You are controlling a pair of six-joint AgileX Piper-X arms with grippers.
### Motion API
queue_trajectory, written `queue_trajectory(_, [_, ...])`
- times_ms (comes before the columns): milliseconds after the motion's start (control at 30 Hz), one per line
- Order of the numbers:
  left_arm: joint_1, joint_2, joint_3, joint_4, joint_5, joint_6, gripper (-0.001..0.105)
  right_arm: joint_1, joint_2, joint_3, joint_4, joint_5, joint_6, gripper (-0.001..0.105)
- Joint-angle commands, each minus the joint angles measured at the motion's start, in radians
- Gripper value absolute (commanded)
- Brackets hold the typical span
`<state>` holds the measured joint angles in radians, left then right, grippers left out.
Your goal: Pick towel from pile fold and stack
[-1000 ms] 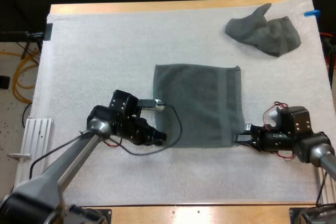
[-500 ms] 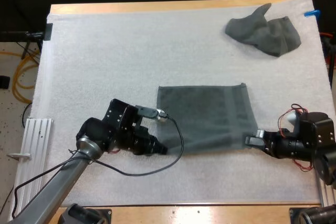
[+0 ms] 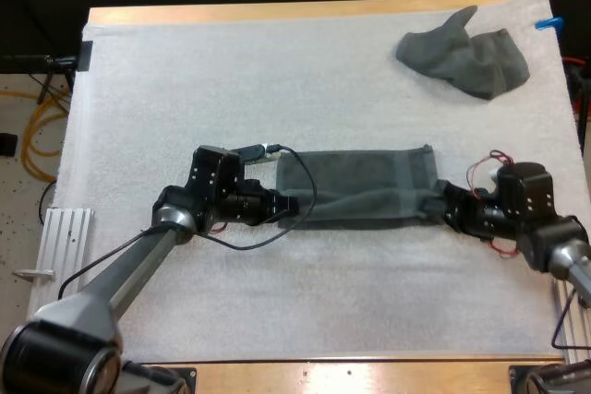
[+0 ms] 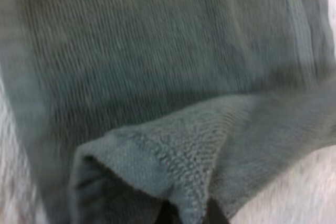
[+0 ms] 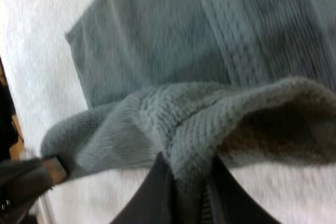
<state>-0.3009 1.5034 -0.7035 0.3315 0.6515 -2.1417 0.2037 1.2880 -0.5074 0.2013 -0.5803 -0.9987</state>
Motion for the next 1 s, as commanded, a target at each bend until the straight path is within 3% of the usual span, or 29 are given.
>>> queue_trajectory(0, [0.004,0.015,-0.001,-0.05,0.027,-0.027,0.0,-0.001,0.024,-0.024,-0.037,0.02,0.002,0.0])
queue_trajectory(133, [0.008,0.053,-0.001,-0.092,0.027,-0.034,0.0,-0.001,0.094,-0.057,-0.048,0.076,0.008,0.0])
queue_trajectory(367, [0.008,0.059,-0.001,-0.13,-0.02,-0.019,0.005,-0.001,0.142,-0.061,-0.088,0.058,0.008,0.003])
queue_trajectory(467, [0.008,0.059,-0.001,-0.136,-0.02,0.015,0.018,-0.001,0.153,-0.061,-0.147,0.036,0.008,0.022])
queue_trajectory(533, [0.008,0.059,-0.001,-0.15,-0.029,0.021,0.031,-0.001,0.162,-0.061,-0.211,0.028,0.008,0.044])
queue_trajectory(633, [0.008,0.059,-0.001,-0.191,-0.05,0.021,0.042,-0.001,0.166,-0.061,-0.296,0.03,0.008,0.059])
queue_trajectory(800, [0.01,0.059,-0.029,-0.262,-0.075,0.018,0.042,-0.001,0.165,-0.068,-0.493,0.094,-0.036,0.061])
queue_trajectory(967, [0.01,0.026,-0.086,-0.261,-0.061,0.051,0.042,-0.001,0.158,-0.122,-0.495,0.12,-0.083,0.061])
